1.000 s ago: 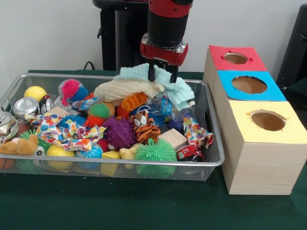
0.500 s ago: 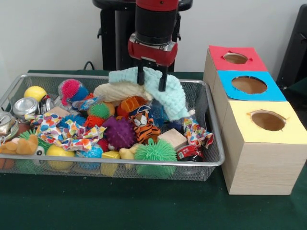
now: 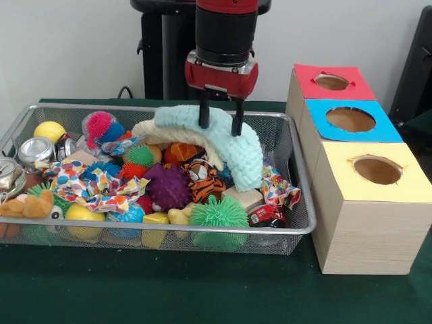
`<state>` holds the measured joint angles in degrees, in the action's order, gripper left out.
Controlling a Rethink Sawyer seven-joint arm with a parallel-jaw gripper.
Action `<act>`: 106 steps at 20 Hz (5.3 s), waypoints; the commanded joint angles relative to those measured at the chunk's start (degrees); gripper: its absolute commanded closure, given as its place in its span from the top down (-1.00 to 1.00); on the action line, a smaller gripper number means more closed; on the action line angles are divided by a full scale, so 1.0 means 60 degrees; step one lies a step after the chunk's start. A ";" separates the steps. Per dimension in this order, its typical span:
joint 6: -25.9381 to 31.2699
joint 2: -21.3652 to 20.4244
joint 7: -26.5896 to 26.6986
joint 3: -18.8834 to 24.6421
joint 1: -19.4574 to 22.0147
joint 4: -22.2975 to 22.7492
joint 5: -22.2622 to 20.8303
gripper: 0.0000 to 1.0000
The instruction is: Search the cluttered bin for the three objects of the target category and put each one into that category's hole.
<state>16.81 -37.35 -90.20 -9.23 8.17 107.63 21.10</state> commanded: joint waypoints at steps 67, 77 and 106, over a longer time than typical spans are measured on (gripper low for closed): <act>0.0966 0.1554 -0.0158 0.1618 0.1036 -0.2616 -0.2306 1.00; 0.0872 0.2017 -0.0209 0.1793 0.1154 -0.2737 -0.2872 1.00; 0.4918 0.3607 -0.0158 0.1012 0.0316 -0.4764 -0.3565 1.00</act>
<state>34.85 -21.70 -90.20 -5.12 11.29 83.68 3.64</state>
